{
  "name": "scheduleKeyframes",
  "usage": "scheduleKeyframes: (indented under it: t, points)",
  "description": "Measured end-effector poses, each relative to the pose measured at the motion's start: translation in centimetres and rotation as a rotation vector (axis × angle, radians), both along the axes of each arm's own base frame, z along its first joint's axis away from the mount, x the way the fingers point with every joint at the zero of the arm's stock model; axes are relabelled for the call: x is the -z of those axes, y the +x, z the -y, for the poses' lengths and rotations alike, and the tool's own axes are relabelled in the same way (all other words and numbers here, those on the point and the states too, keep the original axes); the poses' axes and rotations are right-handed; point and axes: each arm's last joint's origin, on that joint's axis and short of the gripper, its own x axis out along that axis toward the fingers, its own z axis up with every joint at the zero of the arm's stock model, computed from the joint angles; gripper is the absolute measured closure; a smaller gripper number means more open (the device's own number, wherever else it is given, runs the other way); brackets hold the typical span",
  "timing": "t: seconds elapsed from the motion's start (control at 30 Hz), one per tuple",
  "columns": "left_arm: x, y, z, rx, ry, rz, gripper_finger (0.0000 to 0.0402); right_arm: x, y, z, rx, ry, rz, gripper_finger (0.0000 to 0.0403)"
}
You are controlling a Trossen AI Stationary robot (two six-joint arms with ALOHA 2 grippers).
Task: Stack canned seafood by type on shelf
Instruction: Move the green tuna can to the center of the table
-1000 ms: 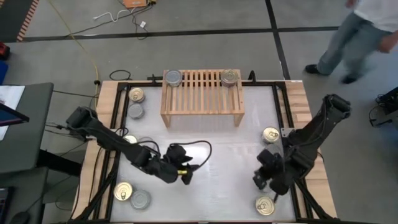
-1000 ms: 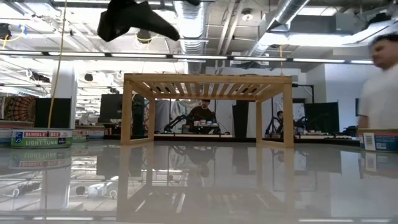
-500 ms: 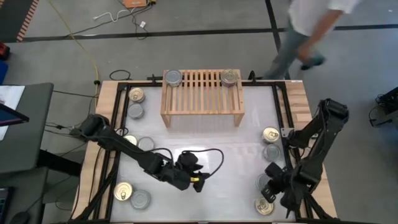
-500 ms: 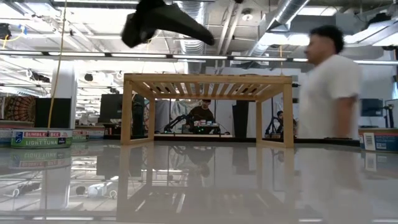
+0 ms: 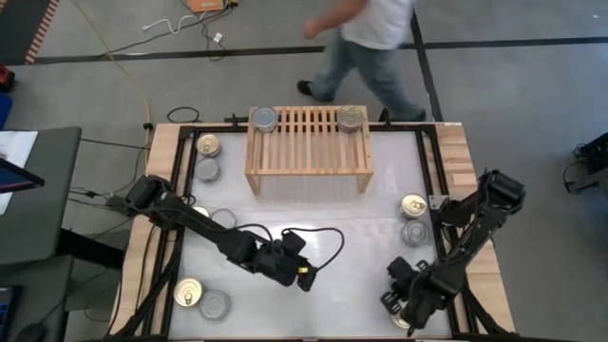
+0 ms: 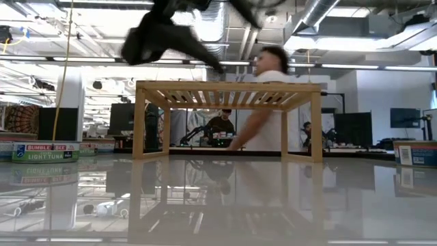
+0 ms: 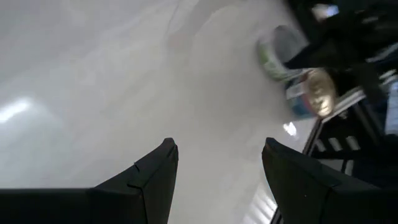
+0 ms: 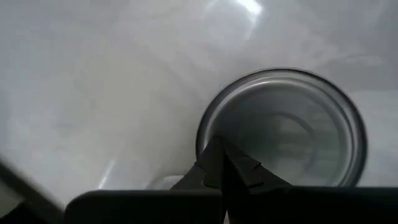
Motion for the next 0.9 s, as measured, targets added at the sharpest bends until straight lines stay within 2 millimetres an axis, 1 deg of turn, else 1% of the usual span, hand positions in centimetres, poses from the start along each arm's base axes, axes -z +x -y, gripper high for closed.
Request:
scheduleKeyframes:
  t: [0.13,0.33,0.43,0.53,0.63,0.73,0.8,0.9]
  points:
    - [0.7,-0.6,-0.1,-0.028,-0.067,-0.095,0.0178,0.3,2.3,0.4,-0.034,0.027,0.074,0.0382]
    - [1.0,-1.0,-0.2,-0.015,-0.099,-0.162,0.0178,-0.5,5.3,2.7,-0.052,-0.011,0.197,0.0382]
    - [0.8,-1.1,-0.3,-0.001,-0.096,-0.167,0.0178,-1.3,6.3,3.6,-0.065,-0.025,0.232,0.0382]
    - [0.5,-1.6,-0.9,0.000,-0.072,-0.206,0.0178,-2.3,7.1,3.8,-0.098,-0.022,0.268,0.0382]
    - [0.1,-2.2,-1.5,0.012,-0.044,-0.259,0.0178,-3.2,7.5,3.7,-0.127,-0.021,0.292,0.0382]
    - [-0.3,-1.9,-1.9,0.089,-0.036,-0.243,0.0178,-4.2,7.2,3.8,-0.095,-0.018,0.275,0.0382]
    - [-0.3,-1.7,-2.3,0.115,-0.030,-0.247,0.0178,-4.6,6.3,4.0,-0.037,-0.022,0.224,0.0382]
    - [-0.2,-1.2,-3.3,0.136,-0.018,-0.243,0.0178,-5.3,4.4,4.1,0.075,-0.025,0.153,0.0377]
